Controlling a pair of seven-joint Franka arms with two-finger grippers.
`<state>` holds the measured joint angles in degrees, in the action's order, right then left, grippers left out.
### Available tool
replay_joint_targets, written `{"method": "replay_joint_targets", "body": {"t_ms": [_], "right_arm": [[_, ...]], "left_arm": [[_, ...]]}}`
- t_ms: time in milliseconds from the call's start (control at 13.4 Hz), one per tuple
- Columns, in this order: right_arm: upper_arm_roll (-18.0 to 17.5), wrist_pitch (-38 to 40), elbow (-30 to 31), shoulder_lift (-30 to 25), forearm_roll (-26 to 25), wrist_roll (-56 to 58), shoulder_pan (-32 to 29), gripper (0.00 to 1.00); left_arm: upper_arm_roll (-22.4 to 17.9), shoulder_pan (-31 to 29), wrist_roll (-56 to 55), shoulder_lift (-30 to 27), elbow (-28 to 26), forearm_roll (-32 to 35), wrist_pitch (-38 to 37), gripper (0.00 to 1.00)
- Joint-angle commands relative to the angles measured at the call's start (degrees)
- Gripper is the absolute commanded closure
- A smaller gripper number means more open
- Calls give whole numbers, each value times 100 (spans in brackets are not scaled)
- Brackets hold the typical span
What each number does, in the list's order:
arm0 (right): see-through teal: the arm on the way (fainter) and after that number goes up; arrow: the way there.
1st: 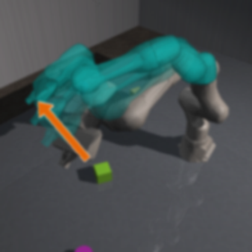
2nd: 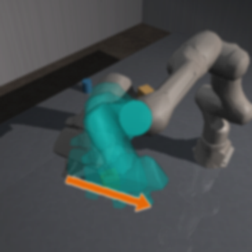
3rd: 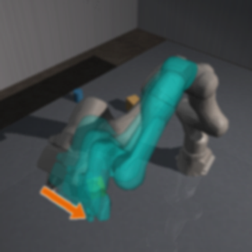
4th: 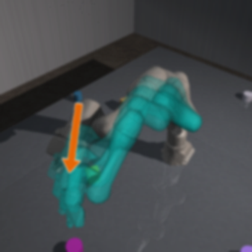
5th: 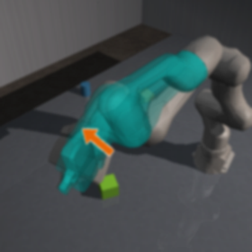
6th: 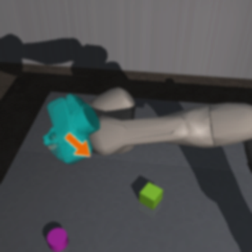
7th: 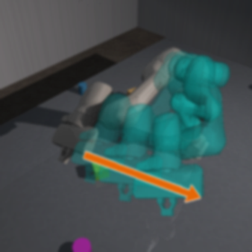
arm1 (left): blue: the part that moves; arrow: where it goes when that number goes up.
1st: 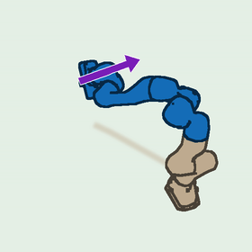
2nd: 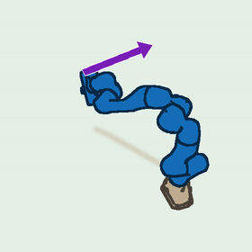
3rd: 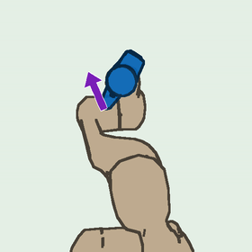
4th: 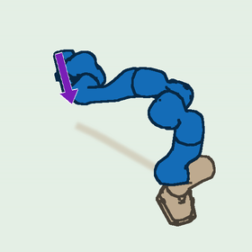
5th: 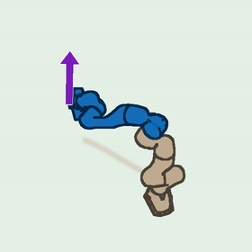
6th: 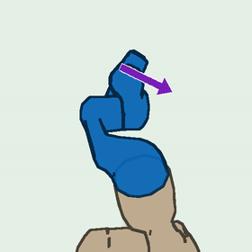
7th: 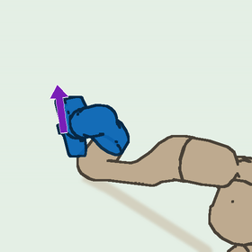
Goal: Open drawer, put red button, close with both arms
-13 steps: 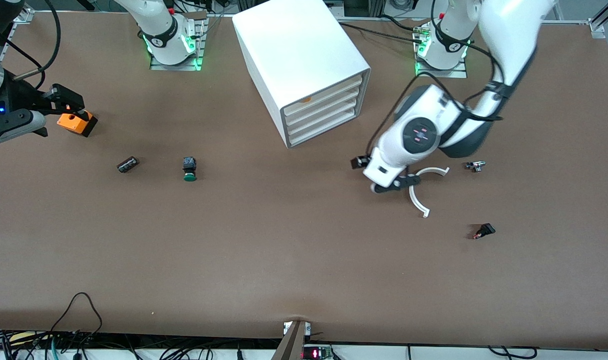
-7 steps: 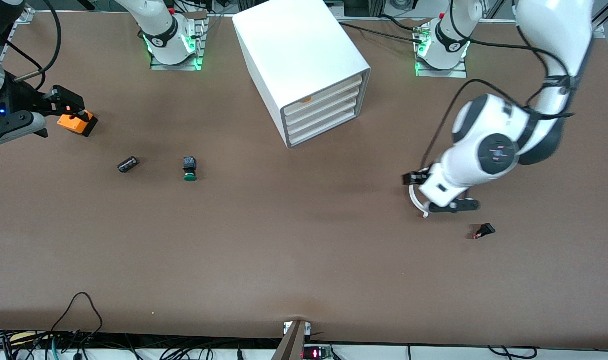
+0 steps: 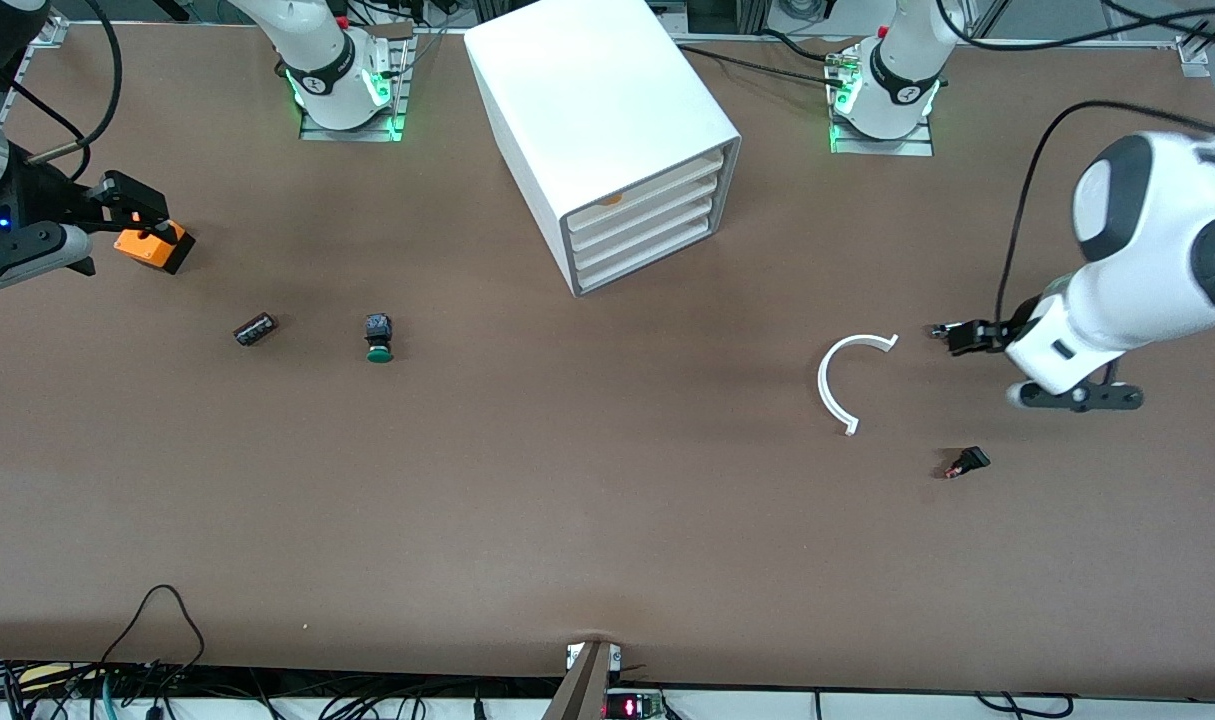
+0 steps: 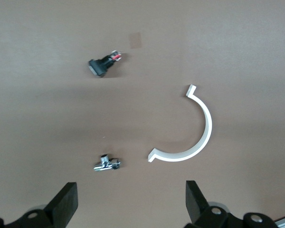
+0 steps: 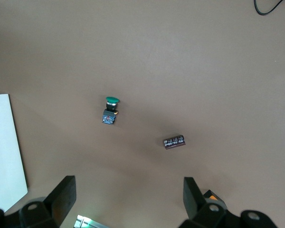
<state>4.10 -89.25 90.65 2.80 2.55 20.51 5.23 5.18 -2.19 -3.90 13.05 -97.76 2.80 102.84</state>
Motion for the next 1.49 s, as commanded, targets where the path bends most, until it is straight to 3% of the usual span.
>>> {"method": "replay_joint_targets", "body": {"t_ms": [0, 522, 1045, 1418], "right_arm": [[-67, 13, -74, 27, -61, -56, -57, 0], [-67, 4, -74, 27, -61, -56, -57, 0], [-76, 13, -74, 27, -61, -56, -66, 0], [-76, 4, -74, 27, -61, -56, -57, 0]], "left_arm": [[-323, 114, 153, -644, -392, -87, -88, 0], [-500, -80, 487, -1498, -411, -78, -756, 0], [-500, -159, 347, -1780, -139, -429, -949, 0], [-448, -141, 302, -1745, 169, -298, -1099, 0]]}}
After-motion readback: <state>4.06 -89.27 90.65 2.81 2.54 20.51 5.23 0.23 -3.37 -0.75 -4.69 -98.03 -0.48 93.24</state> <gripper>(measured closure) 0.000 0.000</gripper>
